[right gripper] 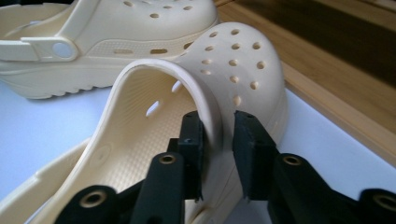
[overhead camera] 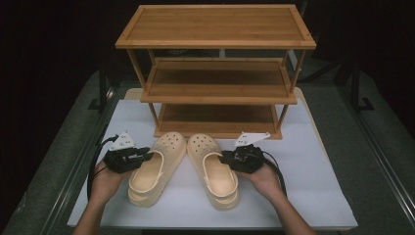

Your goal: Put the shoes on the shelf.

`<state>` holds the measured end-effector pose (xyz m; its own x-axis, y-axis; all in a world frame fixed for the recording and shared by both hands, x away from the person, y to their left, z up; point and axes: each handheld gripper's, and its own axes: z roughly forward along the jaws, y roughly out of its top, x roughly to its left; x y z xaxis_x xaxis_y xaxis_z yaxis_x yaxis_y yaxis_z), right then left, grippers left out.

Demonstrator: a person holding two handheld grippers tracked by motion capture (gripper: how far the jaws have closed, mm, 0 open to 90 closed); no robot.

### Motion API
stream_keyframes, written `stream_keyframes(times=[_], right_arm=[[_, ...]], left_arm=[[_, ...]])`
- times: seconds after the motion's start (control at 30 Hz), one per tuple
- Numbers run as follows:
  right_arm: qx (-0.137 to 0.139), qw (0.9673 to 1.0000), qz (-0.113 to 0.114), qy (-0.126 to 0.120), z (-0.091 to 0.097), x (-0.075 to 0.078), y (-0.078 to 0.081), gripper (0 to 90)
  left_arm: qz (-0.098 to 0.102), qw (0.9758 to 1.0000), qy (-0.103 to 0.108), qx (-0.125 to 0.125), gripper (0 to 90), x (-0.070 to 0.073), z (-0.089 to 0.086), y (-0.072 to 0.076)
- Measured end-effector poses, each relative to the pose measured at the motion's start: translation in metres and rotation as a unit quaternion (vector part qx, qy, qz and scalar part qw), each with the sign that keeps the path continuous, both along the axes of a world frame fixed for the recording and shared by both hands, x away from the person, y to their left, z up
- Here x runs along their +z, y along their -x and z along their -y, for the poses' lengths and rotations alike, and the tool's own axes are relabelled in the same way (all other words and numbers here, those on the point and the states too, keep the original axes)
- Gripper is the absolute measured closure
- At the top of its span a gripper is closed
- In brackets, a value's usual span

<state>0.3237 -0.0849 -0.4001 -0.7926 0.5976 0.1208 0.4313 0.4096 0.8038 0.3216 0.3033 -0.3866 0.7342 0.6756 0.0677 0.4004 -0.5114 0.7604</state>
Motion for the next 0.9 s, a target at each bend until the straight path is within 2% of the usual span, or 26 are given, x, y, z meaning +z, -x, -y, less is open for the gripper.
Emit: stream_keyframes(times=[0.23,0.4,0.57,0.77,0.9], right_arm=[[-0.027,0.9992,0.029,0.001,0.007,0.005,0.002,81.5],[-0.043,0.9984,0.035,-0.004,0.015,0.007,0.002,83.5],[-0.056,0.9973,0.046,-0.007,0.026,0.012,0.006,83.7],[-0.076,0.9958,0.052,-0.002,0.045,0.018,0.011,83.6],[-0.091,0.9942,0.056,-0.002,0.058,0.021,0.008,83.6]], left_arm=[[0.023,0.9988,-0.035,0.024,79.9,0.005,0.008,0.005],[0.025,0.9988,-0.027,0.033,81.8,0.007,0.008,0.006],[0.023,0.9993,-0.014,0.027,83.1,0.012,0.012,0.005],[0.020,0.9994,-0.016,0.023,83.0,0.017,0.022,0.001],[0.026,0.9992,-0.021,0.020,83.0,0.024,0.030,-0.006]])
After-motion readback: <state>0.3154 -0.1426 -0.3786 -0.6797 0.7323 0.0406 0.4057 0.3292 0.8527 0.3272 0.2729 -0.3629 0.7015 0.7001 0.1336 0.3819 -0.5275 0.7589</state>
